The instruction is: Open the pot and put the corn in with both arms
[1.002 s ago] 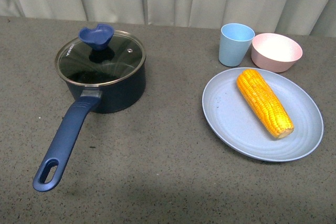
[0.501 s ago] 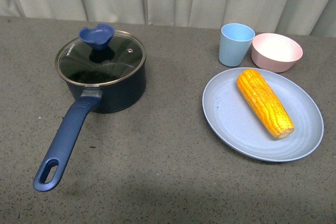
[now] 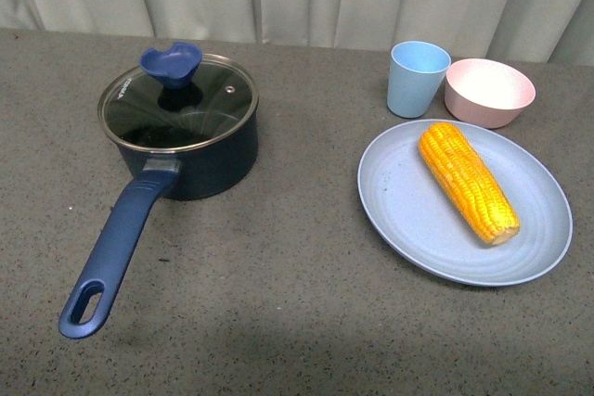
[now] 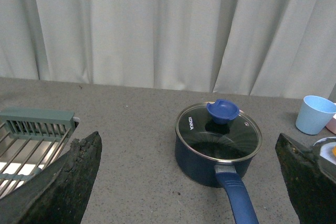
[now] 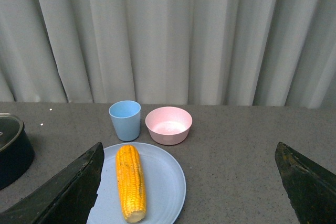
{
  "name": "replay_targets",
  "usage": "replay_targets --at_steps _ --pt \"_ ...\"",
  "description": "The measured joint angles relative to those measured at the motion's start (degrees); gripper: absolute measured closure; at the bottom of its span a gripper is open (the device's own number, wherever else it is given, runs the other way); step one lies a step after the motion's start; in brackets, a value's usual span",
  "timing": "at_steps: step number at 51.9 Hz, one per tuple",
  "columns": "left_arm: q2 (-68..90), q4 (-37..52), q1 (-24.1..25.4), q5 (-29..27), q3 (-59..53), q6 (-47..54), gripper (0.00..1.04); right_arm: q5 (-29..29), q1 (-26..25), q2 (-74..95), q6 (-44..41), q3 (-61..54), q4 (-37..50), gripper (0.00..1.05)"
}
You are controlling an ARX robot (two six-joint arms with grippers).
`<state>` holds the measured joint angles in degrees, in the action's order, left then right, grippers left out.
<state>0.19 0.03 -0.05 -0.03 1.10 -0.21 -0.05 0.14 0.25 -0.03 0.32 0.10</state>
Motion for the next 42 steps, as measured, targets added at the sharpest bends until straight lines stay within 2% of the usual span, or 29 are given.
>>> replay_targets --at_steps 39,40,42 --pt "0.0 0.0 0.0 0.0 0.0 0.0 0.07 0.0 0.0 0.0 0.0 0.0 0.0 0.09" --pt "0.28 -0.37 -0.35 -1.07 0.11 -0.31 0.07 0.0 0.0 0.0 0.0 0.0 0.0 0.09" --pt "2.71 -3.78 -2.62 -7.61 1.09 -3.17 0.07 0.0 0.0 0.0 0.0 0.0 0.0 0.09"
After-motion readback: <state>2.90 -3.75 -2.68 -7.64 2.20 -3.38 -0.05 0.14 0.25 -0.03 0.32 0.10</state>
